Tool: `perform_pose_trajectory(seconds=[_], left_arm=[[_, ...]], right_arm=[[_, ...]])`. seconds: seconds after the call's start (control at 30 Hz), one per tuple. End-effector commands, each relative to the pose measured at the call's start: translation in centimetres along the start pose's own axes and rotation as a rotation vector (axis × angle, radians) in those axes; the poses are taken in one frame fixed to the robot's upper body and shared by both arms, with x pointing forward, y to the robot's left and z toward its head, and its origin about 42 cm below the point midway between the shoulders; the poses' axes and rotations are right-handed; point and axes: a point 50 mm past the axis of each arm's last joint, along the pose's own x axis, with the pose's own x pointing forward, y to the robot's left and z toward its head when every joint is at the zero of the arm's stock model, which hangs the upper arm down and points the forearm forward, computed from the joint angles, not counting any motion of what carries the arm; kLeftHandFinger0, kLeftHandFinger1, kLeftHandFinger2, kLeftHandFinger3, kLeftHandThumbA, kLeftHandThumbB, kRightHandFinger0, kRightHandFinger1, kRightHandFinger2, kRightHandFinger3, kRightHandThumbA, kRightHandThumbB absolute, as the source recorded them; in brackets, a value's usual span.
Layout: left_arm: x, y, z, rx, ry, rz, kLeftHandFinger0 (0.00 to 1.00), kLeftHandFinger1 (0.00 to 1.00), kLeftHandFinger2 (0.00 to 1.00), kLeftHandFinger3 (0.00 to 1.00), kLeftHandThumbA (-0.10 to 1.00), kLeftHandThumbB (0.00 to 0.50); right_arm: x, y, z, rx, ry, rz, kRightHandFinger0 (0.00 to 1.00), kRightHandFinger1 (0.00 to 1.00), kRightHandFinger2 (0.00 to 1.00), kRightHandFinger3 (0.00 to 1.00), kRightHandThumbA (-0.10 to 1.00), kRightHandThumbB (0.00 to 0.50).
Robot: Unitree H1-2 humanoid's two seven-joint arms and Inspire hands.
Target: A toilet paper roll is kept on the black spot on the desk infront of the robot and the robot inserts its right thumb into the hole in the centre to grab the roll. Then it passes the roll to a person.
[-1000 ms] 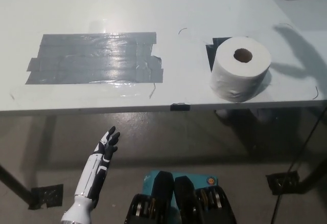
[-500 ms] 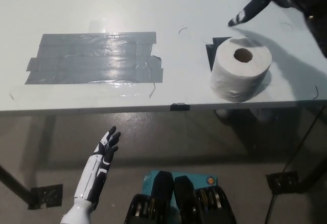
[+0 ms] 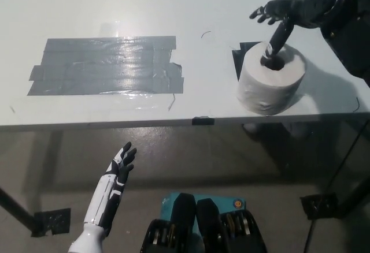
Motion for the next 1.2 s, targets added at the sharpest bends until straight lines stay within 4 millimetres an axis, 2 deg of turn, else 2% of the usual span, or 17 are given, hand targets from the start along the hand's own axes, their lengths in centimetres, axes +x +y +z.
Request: perform_pose_trajectory(seconds=[0.0, 0.1, 0.2, 0.3, 0.4, 0.53, 0.63, 0.73, 0.8, 1.03, 1.13, 1.17], left_arm=[[0.4, 0.4, 1.0, 0.012, -0.054, 0.000, 1.00, 1.00, 1.00, 1.00, 1.00, 0.074], [0.5, 0.5, 1.0, 0.016, -0.055, 0.000, 1.00, 1.00, 1.00, 1.00, 1.00, 0.067], [0.5, 0.5, 1.0, 0.019, -0.056, -0.001, 1.00, 1.00, 1.00, 1.00, 1.00, 0.070], [0.5, 0.4, 1.0, 0.014, -0.055, -0.001, 1.00, 1.00, 1.00, 1.00, 1.00, 0.068], [0.8, 0.5, 1.1, 0.015, -0.057, -0.001, 1.00, 1.00, 1.00, 1.00, 1.00, 0.067], [0.7, 0.5, 1.1, 0.014, -0.056, 0.000, 1.00, 1.00, 1.00, 1.00, 1.00, 0.058], [0.9, 0.6, 1.1, 0.017, -0.055, -0.002, 1.00, 1.00, 1.00, 1.00, 1.00, 0.077], [0.9, 0.7, 1.2, 0.021, -0.060, -0.005, 1.00, 1.00, 1.00, 1.00, 1.00, 0.072], [1.0, 0.6, 1.2, 0.023, -0.059, -0.008, 1.00, 1.00, 1.00, 1.00, 1.00, 0.071], [0.9, 0.6, 1.3, 0.011, -0.062, -0.008, 1.00, 1.00, 1.00, 1.00, 1.00, 0.068], [1.0, 0.6, 1.2, 0.020, -0.064, -0.009, 1.00, 1.00, 1.00, 1.00, 1.00, 0.070], [1.0, 0.6, 1.2, 0.018, -0.064, -0.008, 1.00, 1.00, 1.00, 1.00, 1.00, 0.071]], right_arm=[[-2.5, -4.1, 1.7, -0.102, -0.026, -0.063, 1.00, 1.00, 1.00, 1.00, 0.97, 0.396], [-2.7, -4.7, 1.2, -0.080, -0.036, -0.049, 1.00, 1.00, 1.00, 1.00, 0.96, 0.344], [-3.0, -5.5, 0.5, -0.062, -0.041, -0.046, 1.00, 1.00, 1.00, 1.00, 0.96, 0.353], [-3.4, -6.0, 0.2, -0.037, -0.053, -0.039, 1.00, 1.00, 1.00, 1.00, 0.95, 0.315], [-3.5, -6.5, 0.0, -0.025, -0.062, -0.036, 1.00, 1.00, 1.00, 1.00, 0.97, 0.300], [-3.5, -6.7, 0.0, -0.035, -0.045, -0.038, 1.00, 1.00, 1.00, 1.00, 1.00, 0.331], [-3.5, -6.9, 0.0, -0.034, -0.041, -0.040, 1.00, 1.00, 1.00, 1.00, 1.00, 0.321], [-3.5, -6.8, -0.2, -0.038, -0.044, -0.039, 1.00, 1.00, 1.00, 1.00, 1.00, 0.314], [-3.4, -6.6, -0.5, -0.013, -0.046, -0.035, 1.00, 1.00, 1.00, 1.00, 1.00, 0.303], [-2.4, -5.4, -0.9, -0.068, -0.007, -0.026, 1.00, 1.00, 1.00, 1.00, 1.00, 0.365], [-1.9, -4.7, -0.9, -0.016, -0.017, -0.026, 1.00, 1.00, 1.00, 1.00, 1.00, 0.345], [-1.8, -4.6, -0.9, -0.018, -0.016, -0.029, 1.00, 1.00, 1.00, 1.00, 1.00, 0.359]])
